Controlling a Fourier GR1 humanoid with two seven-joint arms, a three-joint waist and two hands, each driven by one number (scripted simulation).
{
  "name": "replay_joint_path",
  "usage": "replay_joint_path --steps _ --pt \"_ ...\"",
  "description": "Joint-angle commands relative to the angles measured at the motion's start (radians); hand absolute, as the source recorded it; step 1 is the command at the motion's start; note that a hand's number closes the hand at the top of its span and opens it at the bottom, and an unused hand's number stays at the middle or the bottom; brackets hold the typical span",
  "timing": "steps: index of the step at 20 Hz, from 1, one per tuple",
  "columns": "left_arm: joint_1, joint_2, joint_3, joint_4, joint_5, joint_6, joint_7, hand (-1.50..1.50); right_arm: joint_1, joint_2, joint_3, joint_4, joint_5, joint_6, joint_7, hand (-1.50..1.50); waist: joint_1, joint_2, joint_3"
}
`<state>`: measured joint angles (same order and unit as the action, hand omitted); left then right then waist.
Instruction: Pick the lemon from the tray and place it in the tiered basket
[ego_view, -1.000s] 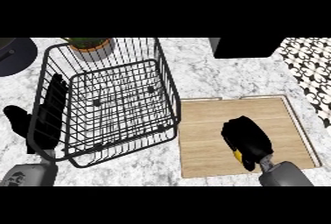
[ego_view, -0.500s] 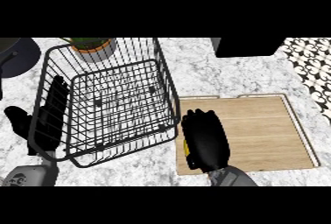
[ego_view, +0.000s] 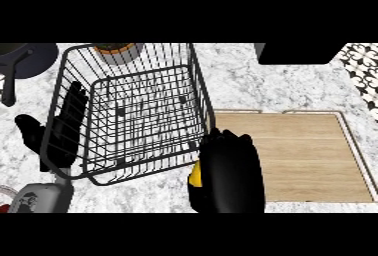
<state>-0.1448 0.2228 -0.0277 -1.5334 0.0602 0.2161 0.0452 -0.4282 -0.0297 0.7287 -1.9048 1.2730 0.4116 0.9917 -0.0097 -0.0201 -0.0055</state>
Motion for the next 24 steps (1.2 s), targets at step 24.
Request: replay_joint_path --steps 24 --pt "-0.058 -0.092 -0.138 0.044 -0.098 0.006 -0.011 0.00 -0.693 0.029 -0.145 0.496 -0.363 -0.090 0.386 1.50 0.059 0.022 0.002"
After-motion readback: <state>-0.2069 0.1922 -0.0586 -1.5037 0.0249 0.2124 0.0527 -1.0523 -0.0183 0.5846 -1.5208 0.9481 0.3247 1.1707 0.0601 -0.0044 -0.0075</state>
